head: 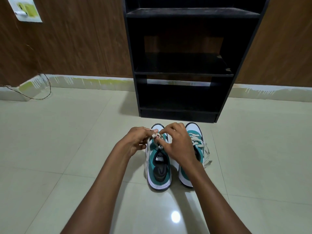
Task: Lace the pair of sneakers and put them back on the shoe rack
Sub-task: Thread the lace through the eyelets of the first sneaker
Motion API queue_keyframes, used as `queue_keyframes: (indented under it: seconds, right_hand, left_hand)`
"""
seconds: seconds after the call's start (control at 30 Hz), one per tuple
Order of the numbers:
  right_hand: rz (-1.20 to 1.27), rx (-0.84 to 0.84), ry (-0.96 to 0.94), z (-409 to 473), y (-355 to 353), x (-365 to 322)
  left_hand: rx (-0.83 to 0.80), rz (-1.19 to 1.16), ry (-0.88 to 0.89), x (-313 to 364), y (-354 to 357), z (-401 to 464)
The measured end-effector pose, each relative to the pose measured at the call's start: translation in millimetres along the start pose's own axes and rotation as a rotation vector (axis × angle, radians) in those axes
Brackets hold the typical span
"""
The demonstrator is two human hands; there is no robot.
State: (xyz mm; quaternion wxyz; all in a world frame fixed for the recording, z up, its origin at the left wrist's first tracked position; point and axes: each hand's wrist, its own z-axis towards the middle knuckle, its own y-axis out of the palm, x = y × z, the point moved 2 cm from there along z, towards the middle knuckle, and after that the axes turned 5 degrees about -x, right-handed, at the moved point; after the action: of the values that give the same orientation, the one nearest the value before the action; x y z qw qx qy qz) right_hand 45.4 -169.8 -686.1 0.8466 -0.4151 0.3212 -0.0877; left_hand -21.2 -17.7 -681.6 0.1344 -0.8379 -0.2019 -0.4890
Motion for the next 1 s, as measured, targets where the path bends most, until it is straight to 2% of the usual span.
queue_keyframes:
  seconds: [0.4, 0.47, 0.53, 0.63, 0.73, 0.87, 1.0]
  right_hand:
    - [-0.062, 0.120, -0.195, -4.2, -0.3, -6.5]
    - [0.107, 0.102, -0.122, -3.0, 0.5, -7.2]
    - [0.411, 0.070, 0.089, -4.5, -3.2, -6.0]
    - [0.852, 0.006, 0.396, -13.6, -11.5, -7.2]
    - [1.036, -0.039, 0.460, -25.6, -18.0, -11.8]
    - [0.943, -0.079, 0.509, -35.7, -17.5, -10.8]
    - [0.656, -0.050, 0.469, -31.8, -20.2, -10.8]
  left_hand:
    - [0.014, -0.026, -0.089, -3.6, 0.7, 5.3]
    - [0.028, -0.046, -0.091, -3.5, -0.1, 6.0]
    - [0.067, -0.089, -0.083, -5.3, -2.0, 8.0]
    - [0.214, -0.122, -0.045, -16.3, -4.0, 11.9]
    - [0.310, -0.172, -0.031, -34.3, -5.2, 14.6]
    - [0.283, -0.184, -0.015, -47.3, -9.4, 13.2]
    - [0.184, -0.159, 0.086, -39.4, -14.4, 11.1]
